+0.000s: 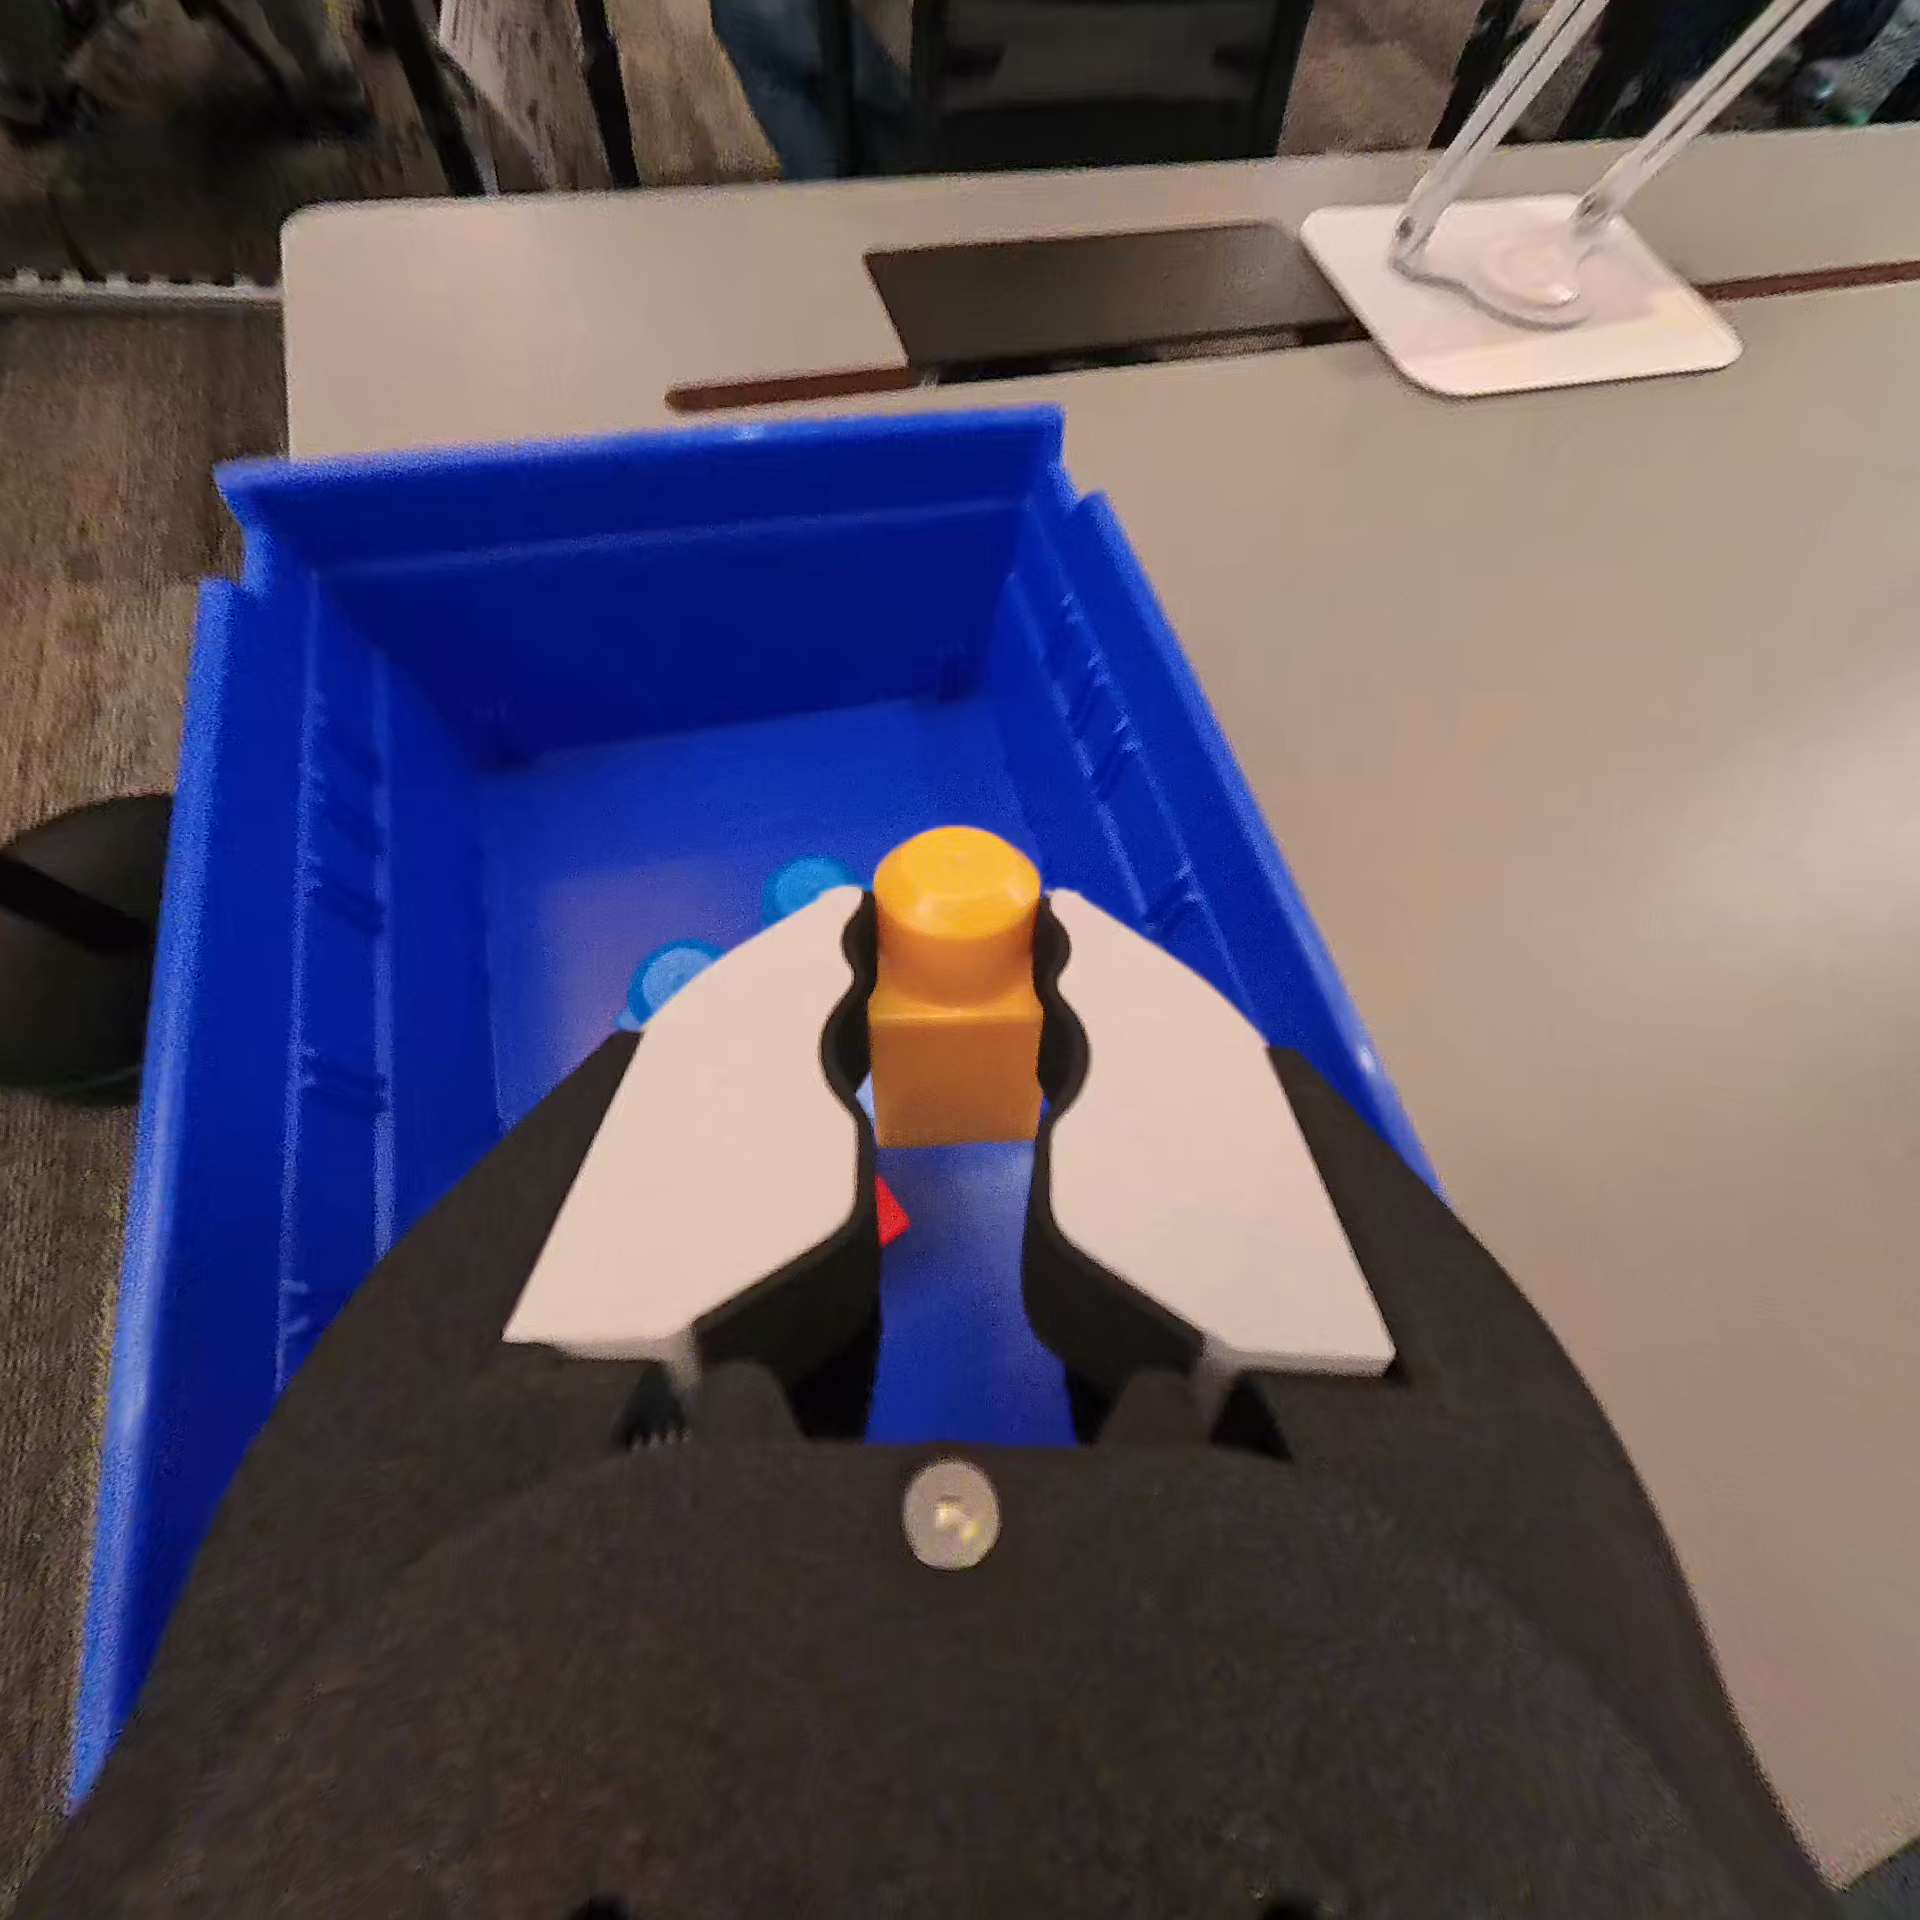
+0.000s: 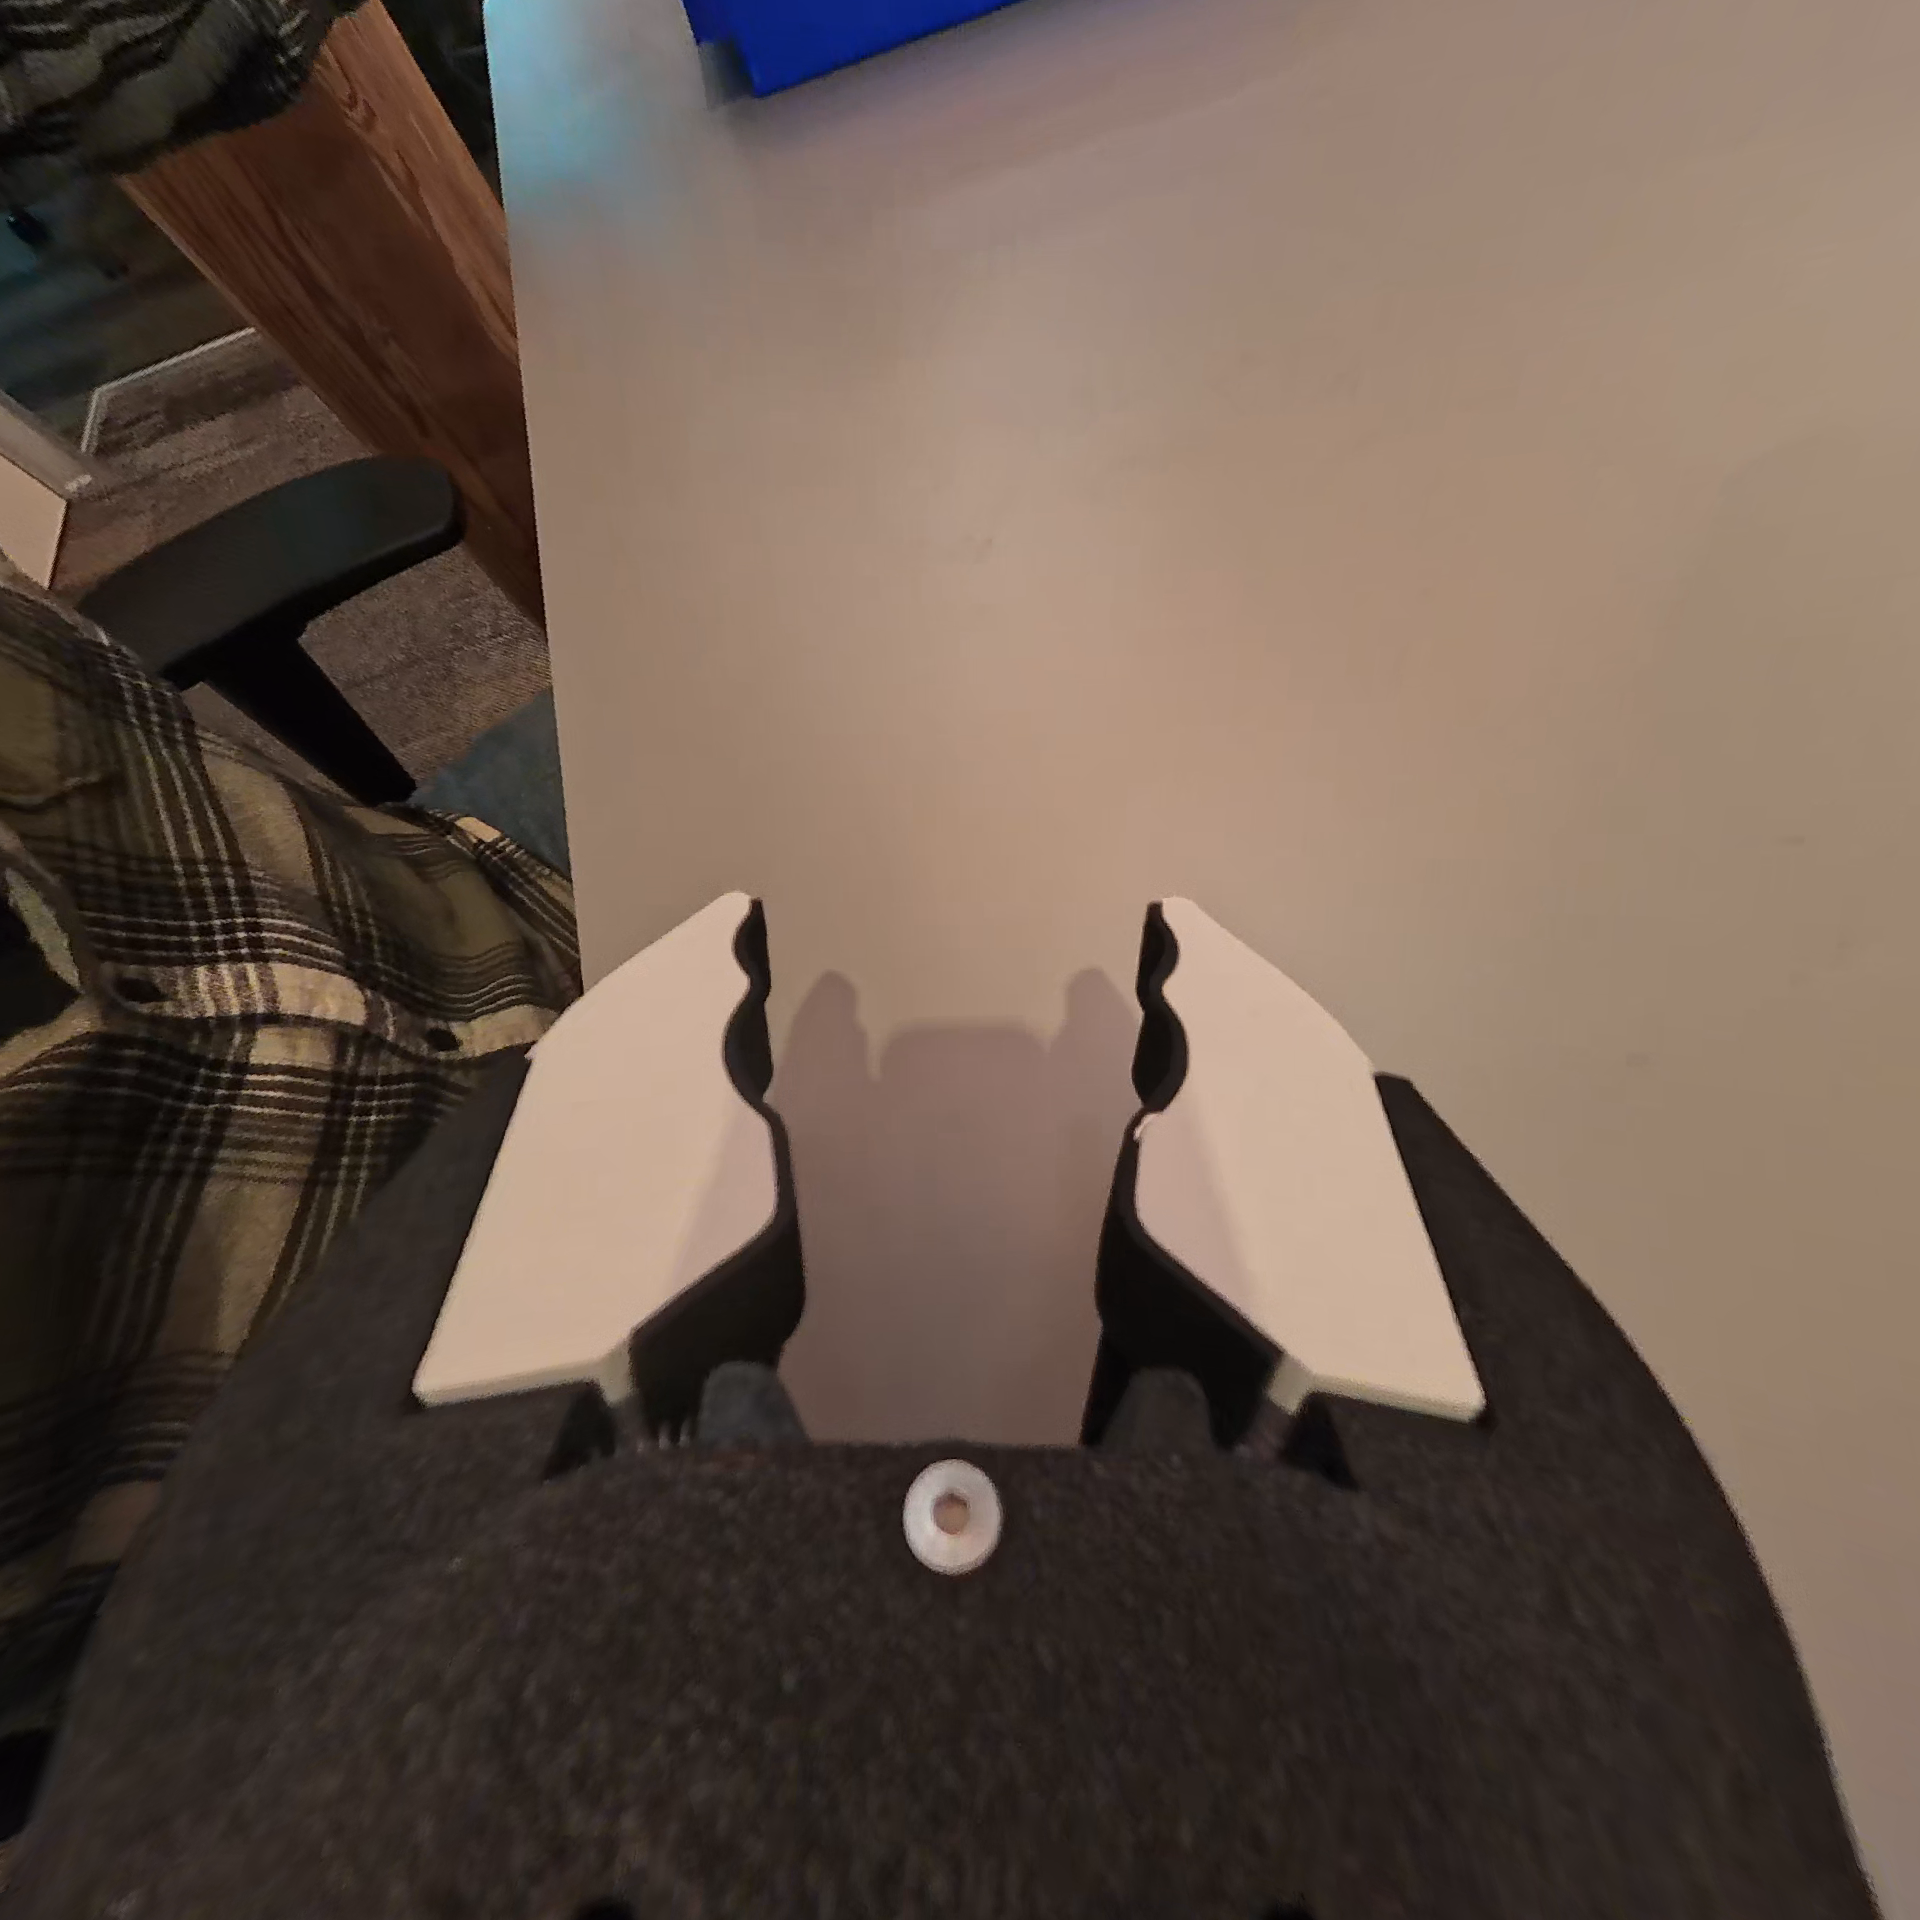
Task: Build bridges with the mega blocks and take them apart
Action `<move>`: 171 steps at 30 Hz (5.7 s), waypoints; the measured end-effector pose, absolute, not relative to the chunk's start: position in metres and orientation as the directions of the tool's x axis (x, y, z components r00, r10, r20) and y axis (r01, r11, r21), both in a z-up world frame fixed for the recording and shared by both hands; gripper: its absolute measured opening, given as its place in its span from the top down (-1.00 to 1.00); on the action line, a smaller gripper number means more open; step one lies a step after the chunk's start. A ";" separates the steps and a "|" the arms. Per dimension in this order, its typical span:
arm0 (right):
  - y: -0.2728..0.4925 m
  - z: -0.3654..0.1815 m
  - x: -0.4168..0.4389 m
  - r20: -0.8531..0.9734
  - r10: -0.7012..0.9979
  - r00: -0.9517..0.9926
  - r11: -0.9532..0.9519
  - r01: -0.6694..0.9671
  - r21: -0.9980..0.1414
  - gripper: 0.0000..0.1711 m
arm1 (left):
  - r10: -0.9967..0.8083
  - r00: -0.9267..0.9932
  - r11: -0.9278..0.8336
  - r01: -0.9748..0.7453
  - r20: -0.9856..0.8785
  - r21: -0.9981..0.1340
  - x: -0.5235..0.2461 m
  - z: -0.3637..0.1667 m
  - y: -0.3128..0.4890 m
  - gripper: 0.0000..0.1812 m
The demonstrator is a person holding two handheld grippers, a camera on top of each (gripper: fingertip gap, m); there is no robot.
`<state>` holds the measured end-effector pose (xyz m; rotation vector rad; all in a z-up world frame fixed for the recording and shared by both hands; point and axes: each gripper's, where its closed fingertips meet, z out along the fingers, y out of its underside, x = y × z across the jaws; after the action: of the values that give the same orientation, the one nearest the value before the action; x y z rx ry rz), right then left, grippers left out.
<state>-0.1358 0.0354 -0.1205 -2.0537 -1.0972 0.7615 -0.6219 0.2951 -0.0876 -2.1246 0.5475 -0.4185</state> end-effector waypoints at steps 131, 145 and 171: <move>0.088 -0.044 -0.083 -0.150 0.728 0.669 -0.340 0.162 -0.926 -0.55 | -0.332 0.942 -0.753 -0.232 0.052 -0.615 -0.677 -0.137 0.284 0.56; 0.065 -0.019 0.031 0.024 0.502 0.865 -0.320 0.212 -0.923 -0.62 | -0.373 0.928 -0.493 -0.203 -0.005 -0.846 -0.640 -0.036 0.282 0.15; 0.072 -0.135 0.212 0.144 0.733 0.665 -0.565 0.713 -0.415 0.36 | -0.996 0.076 -0.055 -0.117 0.046 -0.992 -0.223 -0.081 0.155 0.34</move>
<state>0.2124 0.0720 -0.1345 -2.4403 -1.1271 0.0619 -0.2227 0.1546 -0.0814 -1.3682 1.2164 -1.1329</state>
